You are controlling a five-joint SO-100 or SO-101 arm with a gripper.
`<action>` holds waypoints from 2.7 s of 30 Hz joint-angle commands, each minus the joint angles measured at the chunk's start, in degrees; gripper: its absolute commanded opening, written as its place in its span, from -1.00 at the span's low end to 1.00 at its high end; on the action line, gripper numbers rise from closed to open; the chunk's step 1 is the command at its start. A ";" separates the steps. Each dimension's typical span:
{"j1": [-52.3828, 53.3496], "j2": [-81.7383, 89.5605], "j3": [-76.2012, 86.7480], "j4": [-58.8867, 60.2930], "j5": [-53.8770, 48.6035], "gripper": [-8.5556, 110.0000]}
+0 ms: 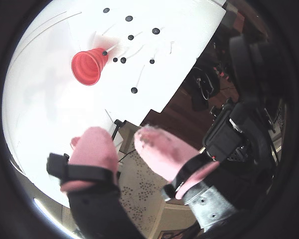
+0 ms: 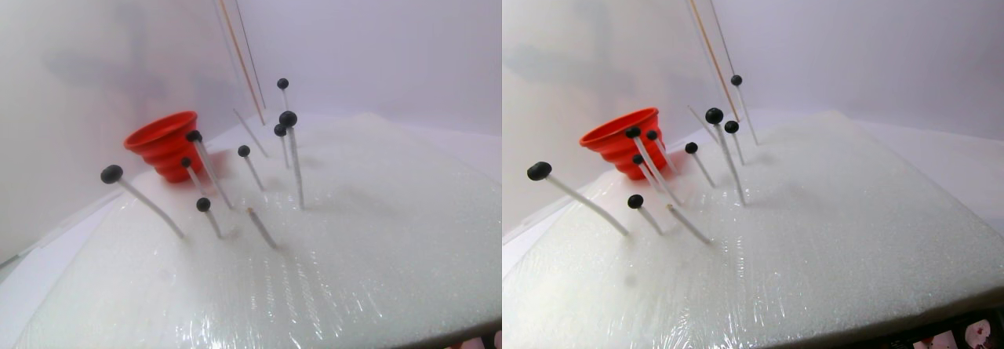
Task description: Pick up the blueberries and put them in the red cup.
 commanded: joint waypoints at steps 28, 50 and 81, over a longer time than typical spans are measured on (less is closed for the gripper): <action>2.11 -0.53 -2.20 -0.18 -4.31 -0.68; 0.26 -15.82 6.86 -9.40 -37.44 -0.67; 4.75 -23.29 20.57 -19.95 -70.31 -0.66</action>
